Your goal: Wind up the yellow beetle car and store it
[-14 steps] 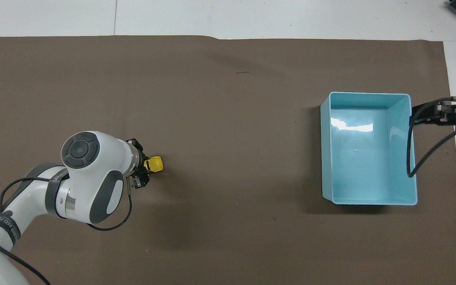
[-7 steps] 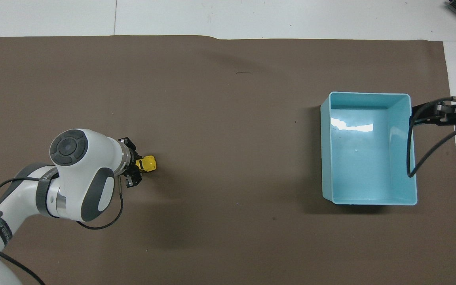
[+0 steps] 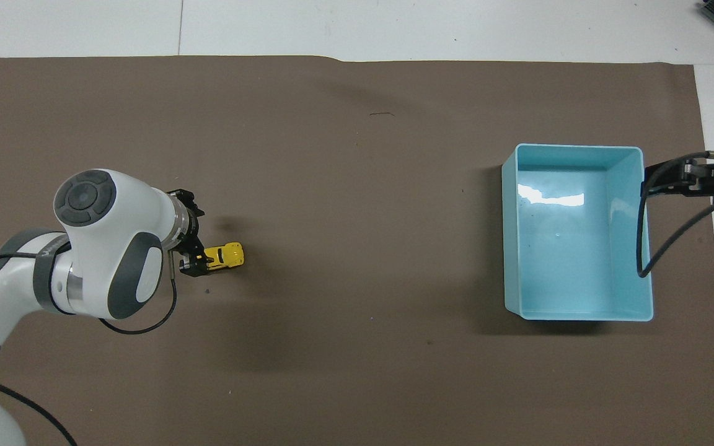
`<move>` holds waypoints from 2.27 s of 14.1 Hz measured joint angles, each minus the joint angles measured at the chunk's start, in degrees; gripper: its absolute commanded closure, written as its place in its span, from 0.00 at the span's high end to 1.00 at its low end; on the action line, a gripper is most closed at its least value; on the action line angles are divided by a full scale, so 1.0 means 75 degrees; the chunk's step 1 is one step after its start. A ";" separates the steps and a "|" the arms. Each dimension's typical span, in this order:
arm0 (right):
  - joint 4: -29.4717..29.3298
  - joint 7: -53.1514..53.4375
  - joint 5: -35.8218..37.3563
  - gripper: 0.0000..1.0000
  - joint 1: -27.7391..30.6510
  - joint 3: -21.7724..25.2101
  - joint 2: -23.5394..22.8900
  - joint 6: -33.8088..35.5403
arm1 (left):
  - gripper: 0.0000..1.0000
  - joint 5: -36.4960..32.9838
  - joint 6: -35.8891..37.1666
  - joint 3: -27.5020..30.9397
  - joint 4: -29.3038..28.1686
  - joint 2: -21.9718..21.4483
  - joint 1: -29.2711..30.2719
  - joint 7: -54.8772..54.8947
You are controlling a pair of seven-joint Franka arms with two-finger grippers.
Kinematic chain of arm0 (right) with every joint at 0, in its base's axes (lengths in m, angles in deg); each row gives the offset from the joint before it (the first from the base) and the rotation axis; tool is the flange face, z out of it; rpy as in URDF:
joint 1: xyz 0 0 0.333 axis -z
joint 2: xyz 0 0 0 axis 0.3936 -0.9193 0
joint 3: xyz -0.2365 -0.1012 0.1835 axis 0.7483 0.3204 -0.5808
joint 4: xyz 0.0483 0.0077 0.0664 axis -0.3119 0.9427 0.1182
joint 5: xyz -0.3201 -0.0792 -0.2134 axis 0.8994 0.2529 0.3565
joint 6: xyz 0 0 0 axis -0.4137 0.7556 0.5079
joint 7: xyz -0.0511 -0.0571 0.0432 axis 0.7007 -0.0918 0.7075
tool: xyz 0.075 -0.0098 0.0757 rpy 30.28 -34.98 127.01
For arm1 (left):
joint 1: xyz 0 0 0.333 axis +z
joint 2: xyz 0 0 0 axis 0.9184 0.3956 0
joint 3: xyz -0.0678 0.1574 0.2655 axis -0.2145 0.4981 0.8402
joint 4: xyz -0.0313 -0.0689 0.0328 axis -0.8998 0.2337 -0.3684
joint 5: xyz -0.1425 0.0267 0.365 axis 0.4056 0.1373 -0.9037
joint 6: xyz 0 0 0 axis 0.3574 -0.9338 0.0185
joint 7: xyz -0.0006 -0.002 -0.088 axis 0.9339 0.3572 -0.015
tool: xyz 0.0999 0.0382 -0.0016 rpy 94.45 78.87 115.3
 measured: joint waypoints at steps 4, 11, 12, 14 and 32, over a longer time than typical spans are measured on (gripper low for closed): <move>0.0000 0.0000 0.0000 1.00 0.0000 0.0000 0.0000 0.0000 | 1.00 -0.0024 0.0432 -0.0007 0.0660 0.0008 0.0000 0.0045; 0.0000 0.0000 0.0000 1.00 0.0000 0.0000 0.0000 0.0000 | 1.00 -0.0025 0.0419 0.0024 0.1203 0.0100 0.0029 0.0344; 0.0000 0.0000 0.0000 1.00 0.0000 0.0000 0.0000 0.0000 | 1.00 -0.0026 0.0421 0.0023 0.1274 0.0100 0.0034 0.0526; 0.0012 0.0000 0.0000 1.00 -0.0003 0.0000 0.0001 -0.0006 | 1.00 -0.0026 0.0421 0.0022 0.1384 0.0102 0.0052 0.0977; 0.0587 0.6610 -0.0183 1.00 -0.1284 -0.0064 -0.1131 -0.1495 | 1.00 -0.0027 0.0889 0.0077 0.2379 -0.0125 0.0634 0.7976</move>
